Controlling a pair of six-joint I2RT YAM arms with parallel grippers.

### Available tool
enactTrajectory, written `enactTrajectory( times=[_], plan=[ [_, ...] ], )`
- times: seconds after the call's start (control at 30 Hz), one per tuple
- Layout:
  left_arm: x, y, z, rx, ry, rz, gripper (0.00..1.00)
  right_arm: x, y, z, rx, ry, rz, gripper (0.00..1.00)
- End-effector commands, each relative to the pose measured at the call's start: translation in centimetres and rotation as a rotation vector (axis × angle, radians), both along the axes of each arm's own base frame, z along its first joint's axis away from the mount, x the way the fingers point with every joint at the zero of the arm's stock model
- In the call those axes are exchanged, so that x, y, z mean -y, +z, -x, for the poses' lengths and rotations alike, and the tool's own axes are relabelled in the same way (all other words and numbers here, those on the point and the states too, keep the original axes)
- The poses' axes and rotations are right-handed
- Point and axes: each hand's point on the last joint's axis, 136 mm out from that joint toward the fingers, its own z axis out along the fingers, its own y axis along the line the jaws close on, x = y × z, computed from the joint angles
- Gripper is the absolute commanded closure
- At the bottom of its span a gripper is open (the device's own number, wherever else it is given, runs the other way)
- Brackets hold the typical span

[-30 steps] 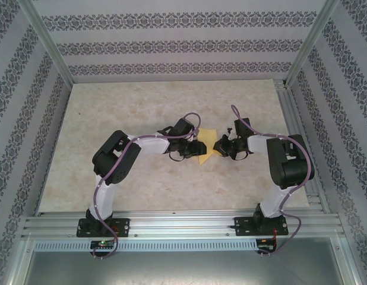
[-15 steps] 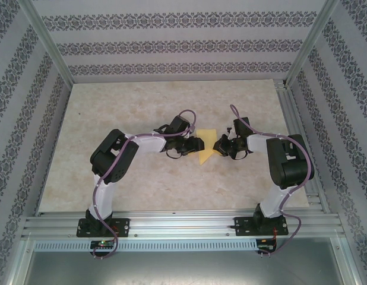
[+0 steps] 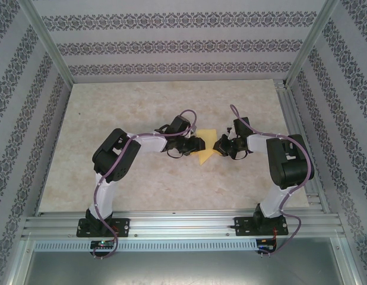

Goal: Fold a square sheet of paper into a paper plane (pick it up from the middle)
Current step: Turn over the triangle at the center of the table.

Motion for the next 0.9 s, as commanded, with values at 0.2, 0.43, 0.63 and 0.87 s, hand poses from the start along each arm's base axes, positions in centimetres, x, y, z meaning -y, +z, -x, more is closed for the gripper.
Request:
enactTrajectory(
  times=[0.2, 0.43, 0.63, 0.87],
  plan=[
    [0.6, 1.1, 0.1, 0.009, -0.003, 0.022, 0.62, 0.2, -0.5, 0.0, -0.001, 0.007, 0.037, 0.95],
    [1.1, 1.5, 0.2, 0.002, -0.006, 0.064, 0.66, 0.1, -0.5, 0.0, -0.002, 0.01, 0.031, 0.94],
    [0.4, 1.7, 0.2, 0.004, 0.016, 0.026, 0.63, 0.2, -0.4, -0.1, 0.002, 0.006, 0.034, 0.93],
    [-2.4, 0.1, 1.1, -0.032, 0.059, -0.152, 0.59, 0.1, -0.4, -0.2, 0.002, 0.006, 0.029, 0.93]
  ],
)
